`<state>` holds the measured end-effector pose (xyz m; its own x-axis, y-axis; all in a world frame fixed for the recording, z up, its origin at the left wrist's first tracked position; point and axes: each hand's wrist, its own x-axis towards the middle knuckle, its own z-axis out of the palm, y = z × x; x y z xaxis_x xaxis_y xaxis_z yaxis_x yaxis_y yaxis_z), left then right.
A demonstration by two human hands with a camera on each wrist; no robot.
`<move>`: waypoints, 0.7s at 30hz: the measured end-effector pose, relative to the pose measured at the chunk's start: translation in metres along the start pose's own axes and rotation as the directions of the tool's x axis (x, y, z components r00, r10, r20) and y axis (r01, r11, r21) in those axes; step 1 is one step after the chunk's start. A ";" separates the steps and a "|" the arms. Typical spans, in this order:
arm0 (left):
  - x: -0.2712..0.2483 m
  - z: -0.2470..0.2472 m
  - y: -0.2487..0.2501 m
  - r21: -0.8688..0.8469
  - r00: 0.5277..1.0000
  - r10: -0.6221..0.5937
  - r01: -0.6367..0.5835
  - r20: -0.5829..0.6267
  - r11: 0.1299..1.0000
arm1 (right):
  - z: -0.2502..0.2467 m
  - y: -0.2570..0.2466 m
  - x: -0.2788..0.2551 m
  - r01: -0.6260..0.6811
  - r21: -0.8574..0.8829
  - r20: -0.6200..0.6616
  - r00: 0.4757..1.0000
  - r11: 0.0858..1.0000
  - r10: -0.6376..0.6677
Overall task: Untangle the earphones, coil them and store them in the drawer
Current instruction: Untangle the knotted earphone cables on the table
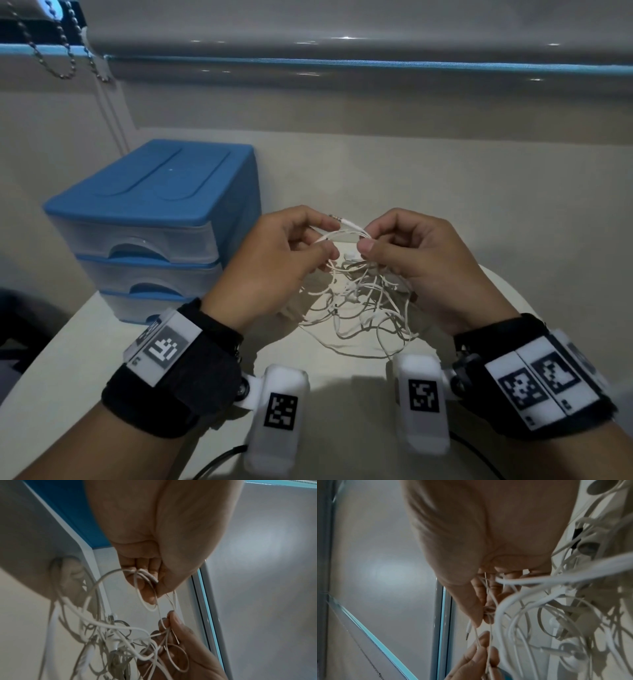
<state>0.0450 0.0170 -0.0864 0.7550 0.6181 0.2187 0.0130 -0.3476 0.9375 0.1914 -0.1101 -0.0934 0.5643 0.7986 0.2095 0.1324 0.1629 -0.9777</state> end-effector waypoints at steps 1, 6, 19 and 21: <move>0.000 0.000 0.000 0.004 1.000 0.003 -0.003 -0.007 1.000 | 0.000 -0.001 0.000 -0.007 0.012 0.000 1.000 1.000 0.007; 0.002 -0.001 -0.001 -0.058 0.997 0.008 -0.013 -0.080 0.998 | 0.000 -0.002 0.001 -0.033 0.042 -0.013 0.999 0.999 0.034; 0.001 -0.001 0.001 -0.126 0.989 0.022 -0.040 -0.146 0.991 | -0.012 0.002 0.006 0.023 -0.177 -0.309 0.948 0.984 -0.077; 0.001 0.000 0.001 -0.106 0.989 0.035 -0.050 -0.140 0.993 | -0.012 -0.001 0.005 0.093 -0.221 -0.257 0.955 0.971 -0.150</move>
<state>0.0456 0.0175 -0.0852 0.6555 0.6984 0.2873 -0.0942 -0.3018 0.9487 0.2034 -0.1134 -0.0914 0.7285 0.5886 0.3504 0.3613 0.1044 -0.9266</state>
